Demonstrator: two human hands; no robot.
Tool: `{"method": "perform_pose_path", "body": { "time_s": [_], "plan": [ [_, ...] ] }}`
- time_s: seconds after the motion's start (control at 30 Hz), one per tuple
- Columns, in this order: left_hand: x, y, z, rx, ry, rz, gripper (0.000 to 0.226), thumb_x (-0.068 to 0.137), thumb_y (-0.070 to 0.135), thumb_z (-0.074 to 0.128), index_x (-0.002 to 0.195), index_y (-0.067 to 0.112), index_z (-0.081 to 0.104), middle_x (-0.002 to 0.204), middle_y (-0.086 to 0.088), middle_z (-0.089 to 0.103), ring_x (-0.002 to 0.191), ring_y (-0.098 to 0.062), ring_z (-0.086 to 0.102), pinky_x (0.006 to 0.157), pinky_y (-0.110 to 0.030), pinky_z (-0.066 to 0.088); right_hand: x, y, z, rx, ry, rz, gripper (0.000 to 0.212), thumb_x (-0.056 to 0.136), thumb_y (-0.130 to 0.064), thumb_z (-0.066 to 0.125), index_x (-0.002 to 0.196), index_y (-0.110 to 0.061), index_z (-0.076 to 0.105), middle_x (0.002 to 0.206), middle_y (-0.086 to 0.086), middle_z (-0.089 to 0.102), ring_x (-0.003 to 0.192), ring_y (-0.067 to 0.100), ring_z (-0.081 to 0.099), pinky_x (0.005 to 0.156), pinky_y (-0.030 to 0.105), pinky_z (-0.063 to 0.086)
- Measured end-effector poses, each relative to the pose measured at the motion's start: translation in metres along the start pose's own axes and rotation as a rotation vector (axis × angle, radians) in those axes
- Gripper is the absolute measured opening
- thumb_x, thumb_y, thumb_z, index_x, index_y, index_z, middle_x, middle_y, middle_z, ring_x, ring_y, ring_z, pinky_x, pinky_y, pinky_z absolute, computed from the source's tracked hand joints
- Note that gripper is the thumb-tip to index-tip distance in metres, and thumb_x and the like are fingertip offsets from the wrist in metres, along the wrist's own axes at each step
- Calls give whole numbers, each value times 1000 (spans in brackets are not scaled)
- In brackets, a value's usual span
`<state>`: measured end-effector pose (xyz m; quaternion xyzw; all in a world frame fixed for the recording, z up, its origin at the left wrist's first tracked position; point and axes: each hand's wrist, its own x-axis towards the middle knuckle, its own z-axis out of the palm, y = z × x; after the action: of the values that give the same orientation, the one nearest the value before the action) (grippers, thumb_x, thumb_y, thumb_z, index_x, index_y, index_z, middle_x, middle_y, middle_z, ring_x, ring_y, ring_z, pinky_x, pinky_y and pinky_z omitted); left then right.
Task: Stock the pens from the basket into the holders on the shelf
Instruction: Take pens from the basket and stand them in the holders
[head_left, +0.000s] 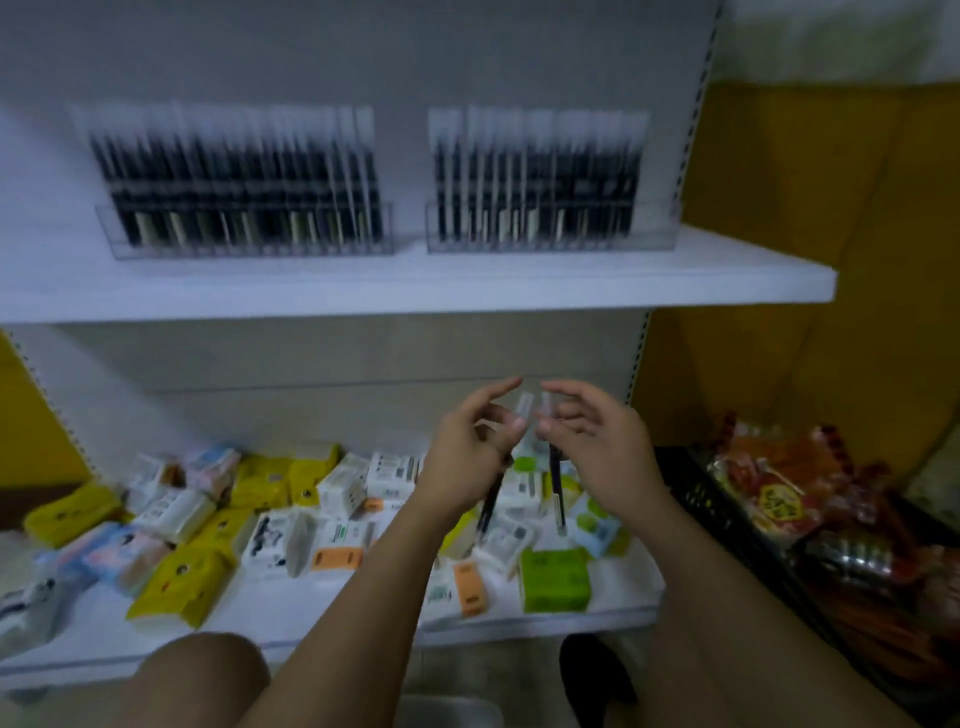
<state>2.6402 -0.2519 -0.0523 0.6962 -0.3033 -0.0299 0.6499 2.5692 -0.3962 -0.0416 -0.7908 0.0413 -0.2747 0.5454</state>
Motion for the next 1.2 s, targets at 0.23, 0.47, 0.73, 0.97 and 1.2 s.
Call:
{"method": "perform_pose_path", "body": {
  "time_s": [0.23, 0.47, 0.73, 0.97, 1.2],
  "plan": [
    [49, 81, 32, 43, -58, 183, 30, 97, 15, 56, 120, 33, 59, 88, -9, 61, 65, -15, 66, 55, -19, 48, 39, -53, -58, 2, 125, -176, 34, 89, -19, 69, 100, -50, 61, 100, -11, 64, 83, 10, 69, 77, 42, 58],
    [116, 154, 47, 88, -24, 279, 27, 91, 14, 64, 114, 28, 62, 90, -4, 67, 77, -18, 70, 62, -29, 59, 94, -98, -103, 36, 274, -259, 30, 88, -12, 68, 102, -38, 62, 93, -12, 63, 81, 11, 70, 74, 36, 58],
    [176, 192, 65, 208, 44, 398, 28, 86, 17, 70, 109, 32, 61, 89, 3, 67, 69, -9, 67, 62, -26, 59, 159, -121, -134, -4, 370, -333, 25, 86, -14, 71, 104, -31, 62, 91, -16, 62, 87, 3, 61, 75, 29, 56],
    [222, 207, 68, 263, 93, 492, 28, 87, 23, 70, 104, 39, 54, 83, 11, 65, 71, 4, 63, 56, -11, 52, 217, -136, -153, 13, 451, -372, 24, 86, -12, 71, 98, -29, 61, 88, -11, 61, 85, 7, 62, 77, 40, 59],
    [260, 207, 75, 340, 133, 537, 27, 87, 24, 70, 97, 40, 52, 82, 14, 64, 75, 8, 61, 54, -10, 51, 255, -136, -155, -9, 423, -392, 21, 86, -10, 71, 97, -23, 60, 87, -5, 61, 83, 13, 62, 75, 44, 59]
  ]
}}
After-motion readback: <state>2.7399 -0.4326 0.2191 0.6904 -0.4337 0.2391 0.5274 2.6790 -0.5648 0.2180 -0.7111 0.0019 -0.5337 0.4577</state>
